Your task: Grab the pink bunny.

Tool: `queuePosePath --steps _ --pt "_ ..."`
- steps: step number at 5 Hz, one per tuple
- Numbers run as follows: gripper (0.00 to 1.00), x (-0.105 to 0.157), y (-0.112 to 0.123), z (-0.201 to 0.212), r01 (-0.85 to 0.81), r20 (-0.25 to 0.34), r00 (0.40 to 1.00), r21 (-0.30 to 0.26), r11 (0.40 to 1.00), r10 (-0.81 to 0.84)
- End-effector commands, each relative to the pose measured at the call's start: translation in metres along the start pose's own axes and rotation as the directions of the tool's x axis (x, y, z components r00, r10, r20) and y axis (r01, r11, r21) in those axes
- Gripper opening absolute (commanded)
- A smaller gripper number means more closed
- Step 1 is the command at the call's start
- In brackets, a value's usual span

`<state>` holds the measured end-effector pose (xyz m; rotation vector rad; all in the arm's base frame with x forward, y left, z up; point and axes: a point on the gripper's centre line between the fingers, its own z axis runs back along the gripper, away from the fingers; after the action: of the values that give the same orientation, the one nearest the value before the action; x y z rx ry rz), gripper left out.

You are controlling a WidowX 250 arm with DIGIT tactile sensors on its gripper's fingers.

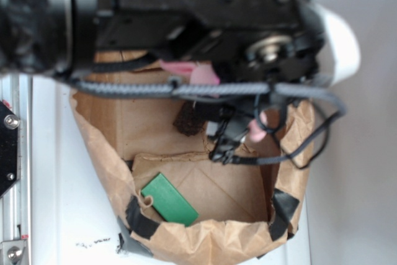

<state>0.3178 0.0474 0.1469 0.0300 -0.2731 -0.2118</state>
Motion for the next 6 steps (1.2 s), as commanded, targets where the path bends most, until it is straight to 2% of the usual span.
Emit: queuePosePath --steps 1,2,3,4,5,6 --pt "0.0 -0.003 0.015 0.061 -0.107 -0.038 0.993 0.044 0.993 0.108" --pt "0.0 -0.01 0.01 0.071 -0.108 -0.035 0.993 0.033 0.994 0.109" --pt "0.0 -0.007 0.004 0.077 -0.09 0.003 0.996 0.021 0.996 0.09" --pt "0.0 -0.003 0.0 0.079 -0.077 0.044 0.996 0.024 0.997 0.076" --pt "0.0 -0.008 -0.008 0.082 -0.07 0.073 0.995 0.054 0.996 0.066" --pt "0.0 -0.014 -0.011 0.085 -0.046 0.074 0.996 0.039 0.998 0.043"
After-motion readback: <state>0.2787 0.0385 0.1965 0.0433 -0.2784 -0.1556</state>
